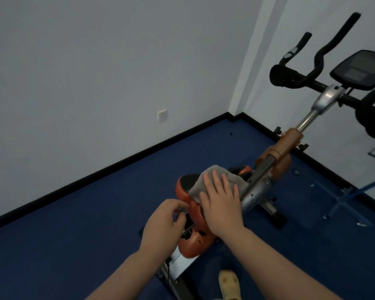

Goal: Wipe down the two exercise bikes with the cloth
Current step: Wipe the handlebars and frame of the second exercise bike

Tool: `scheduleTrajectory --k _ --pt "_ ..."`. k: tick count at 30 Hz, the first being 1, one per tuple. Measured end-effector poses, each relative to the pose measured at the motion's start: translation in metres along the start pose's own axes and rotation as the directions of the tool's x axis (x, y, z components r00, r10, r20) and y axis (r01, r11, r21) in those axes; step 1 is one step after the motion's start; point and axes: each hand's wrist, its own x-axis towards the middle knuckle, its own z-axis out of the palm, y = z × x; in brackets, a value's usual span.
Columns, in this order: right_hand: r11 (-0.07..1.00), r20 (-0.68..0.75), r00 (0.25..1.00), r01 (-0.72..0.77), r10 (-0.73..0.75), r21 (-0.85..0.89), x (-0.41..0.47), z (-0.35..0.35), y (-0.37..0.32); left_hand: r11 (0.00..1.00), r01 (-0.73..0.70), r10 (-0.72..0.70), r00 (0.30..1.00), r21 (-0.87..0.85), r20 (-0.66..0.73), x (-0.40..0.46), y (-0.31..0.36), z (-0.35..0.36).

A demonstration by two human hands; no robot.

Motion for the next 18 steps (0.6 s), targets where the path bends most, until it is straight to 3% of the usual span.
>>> scheduleTrajectory --k 2,5,9,12,15,18 --pt "0.999 -0.01 0.999 -0.038 0.038 0.001 -0.006 0.006 -0.011 1.0 -0.022 0.022 1.0 -0.014 -0.02 0.001 0.003 0.001" --pt "0.994 -0.005 0.996 0.091 -0.09 0.062 -0.042 0.018 0.0 0.996 -0.085 0.084 0.996 -0.033 -0.021 0.001 0.004 0.002" --pt "0.928 0.098 0.978 0.141 -0.185 0.344 -0.033 0.014 0.035 0.977 -0.207 0.21 0.975 0.048 -0.073 0.005 0.003 0.006" --pt "0.954 0.125 0.992 -0.016 -0.022 0.3 0.011 -0.001 0.032 0.959 -0.271 0.279 0.956 0.086 -0.09 0.019 0.009 0.009" --pt "0.979 0.007 0.987 -0.158 0.158 0.126 0.007 0.012 0.003 0.968 -0.22 0.227 0.973 0.119 -0.043 0.035 0.016 0.017" --pt "0.983 -0.076 0.986 -0.136 0.146 0.12 -0.03 0.028 -0.017 0.94 -0.209 0.185 0.977 0.269 0.111 0.041 0.009 0.025"
